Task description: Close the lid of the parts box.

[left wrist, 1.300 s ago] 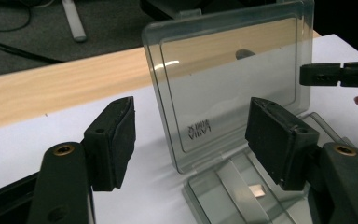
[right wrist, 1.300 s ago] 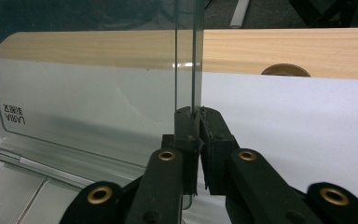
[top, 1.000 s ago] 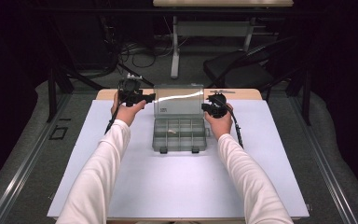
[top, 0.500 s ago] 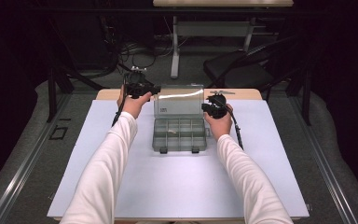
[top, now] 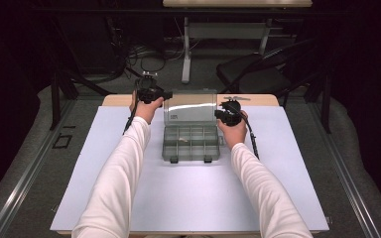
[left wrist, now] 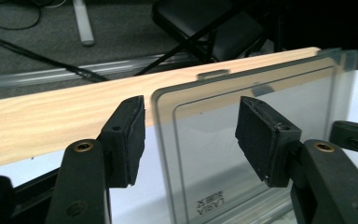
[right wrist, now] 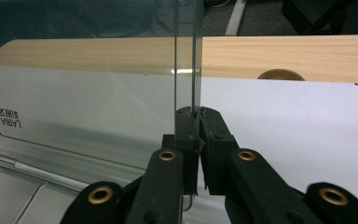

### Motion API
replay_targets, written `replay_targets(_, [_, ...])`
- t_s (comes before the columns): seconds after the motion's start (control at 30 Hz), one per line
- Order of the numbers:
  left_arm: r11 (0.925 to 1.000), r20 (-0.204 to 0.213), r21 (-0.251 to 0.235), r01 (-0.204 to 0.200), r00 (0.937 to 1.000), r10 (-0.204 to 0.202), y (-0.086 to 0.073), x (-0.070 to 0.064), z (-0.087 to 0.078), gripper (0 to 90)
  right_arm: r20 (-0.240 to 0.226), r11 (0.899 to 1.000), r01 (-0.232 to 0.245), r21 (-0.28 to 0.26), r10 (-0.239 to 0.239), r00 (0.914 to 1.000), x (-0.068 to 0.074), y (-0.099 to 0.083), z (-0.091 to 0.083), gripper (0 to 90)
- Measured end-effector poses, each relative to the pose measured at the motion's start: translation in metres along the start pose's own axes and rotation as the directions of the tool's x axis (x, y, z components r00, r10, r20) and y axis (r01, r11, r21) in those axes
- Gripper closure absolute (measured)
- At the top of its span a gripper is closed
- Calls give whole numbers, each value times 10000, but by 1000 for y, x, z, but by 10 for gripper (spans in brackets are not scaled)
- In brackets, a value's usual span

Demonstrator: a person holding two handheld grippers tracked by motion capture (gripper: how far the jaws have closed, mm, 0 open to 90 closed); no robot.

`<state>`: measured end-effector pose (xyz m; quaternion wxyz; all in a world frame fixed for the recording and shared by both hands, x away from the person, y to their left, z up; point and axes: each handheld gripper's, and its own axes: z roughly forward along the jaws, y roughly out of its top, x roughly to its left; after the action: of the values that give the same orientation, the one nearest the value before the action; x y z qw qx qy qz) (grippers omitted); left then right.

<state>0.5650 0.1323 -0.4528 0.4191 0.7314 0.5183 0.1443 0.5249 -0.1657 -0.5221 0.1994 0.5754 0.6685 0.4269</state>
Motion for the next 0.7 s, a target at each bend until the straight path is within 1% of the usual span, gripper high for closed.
replay_targets(0.07, [9999,83,140,55,9999,-57,-2,1,3,420,-23,10000,5,-7,-5,10000,0,0,0,863])
replay_targets(0.13, [9998,75,176,16,10000,-17,-3,2,6,424,-41,10000,-26,0,26,10000,-1,0,0,863])
replay_targets(0.2, [9999,147,151,18,9999,-20,-3,2,8,430,-54,10000,-38,24,38,10000,-1,0,0,863])
replay_targets(0.23, [9999,284,168,22,9996,-27,-3,2,9,430,-55,10000,-44,28,44,10000,-1,0,0,863])
replay_targets(0.3, [10000,352,65,37,9994,-39,-3,1,11,439,-48,10000,-32,-4,32,10000,-1,0,0,863])
replay_targets(0.37, [10000,310,76,7,9995,-10,-3,1,12,440,-61,10000,-51,1,51,10000,-1,0,0,863])
replay_targets(0.43, [10000,368,45,80,9993,-81,-4,2,14,440,-61,10000,-5,-13,5,10000,-1,0,0,863])
replay_targets(0.5, [9999,341,106,106,9994,-110,-4,4,15,440,-63,10000,11,1,-11,10000,-1,0,0,863])
replay_targets(0.7, [9998,509,62,190,9985,-193,-5,5,17,459,-102,10000,-13,-37,13,9999,-1,0,0,862])
